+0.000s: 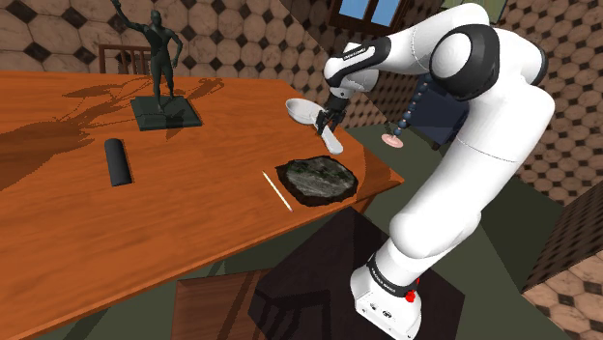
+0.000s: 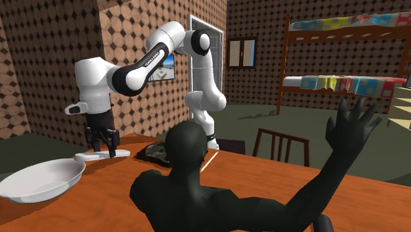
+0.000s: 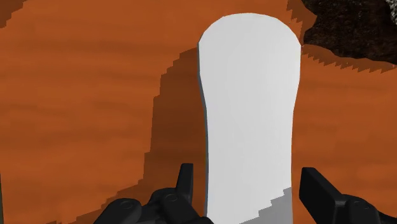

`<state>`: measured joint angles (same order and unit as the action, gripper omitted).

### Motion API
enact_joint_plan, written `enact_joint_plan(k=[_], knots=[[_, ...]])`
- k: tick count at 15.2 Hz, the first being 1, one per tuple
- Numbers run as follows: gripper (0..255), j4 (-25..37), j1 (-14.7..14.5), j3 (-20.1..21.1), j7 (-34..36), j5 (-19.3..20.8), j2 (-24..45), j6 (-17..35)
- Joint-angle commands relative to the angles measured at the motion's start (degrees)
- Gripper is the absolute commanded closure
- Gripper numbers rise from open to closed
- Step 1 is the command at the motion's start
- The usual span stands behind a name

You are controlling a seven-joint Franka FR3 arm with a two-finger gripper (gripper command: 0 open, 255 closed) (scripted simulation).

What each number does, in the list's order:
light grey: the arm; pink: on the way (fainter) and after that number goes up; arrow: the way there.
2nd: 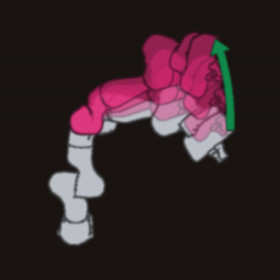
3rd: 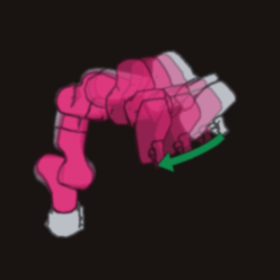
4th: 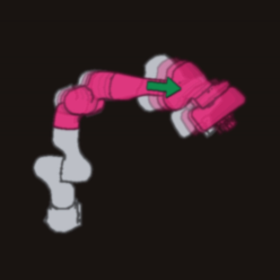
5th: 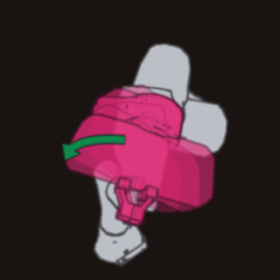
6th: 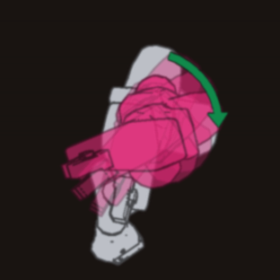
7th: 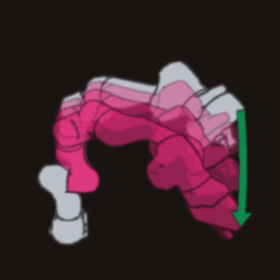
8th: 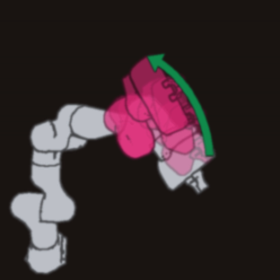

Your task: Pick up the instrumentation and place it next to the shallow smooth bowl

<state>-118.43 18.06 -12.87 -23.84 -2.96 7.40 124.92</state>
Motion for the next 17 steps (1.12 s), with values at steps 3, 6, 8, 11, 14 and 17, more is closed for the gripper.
enact_joint_plan(k=[3, 6, 8, 11, 14, 17], knots=[[255, -1.53, 0.06, 0.12, -0.37, -0.57, 1.83, 3.18], [255, -1.53, 0.05, 0.11, -0.37, -0.57, 1.83, 3.18], [255, -1.53, 0.04, 0.10, -0.38, -0.57, 1.83, 3.18], [255, -1.53, 0.04, 0.09, -0.38, -0.57, 1.83, 3.18], [0, -1.63, 0.02, 0.08, -0.34, -0.52, 1.67, 3.14], [0, -1.53, 0.04, 0.09, -0.38, -0.57, 1.83, 3.18]])
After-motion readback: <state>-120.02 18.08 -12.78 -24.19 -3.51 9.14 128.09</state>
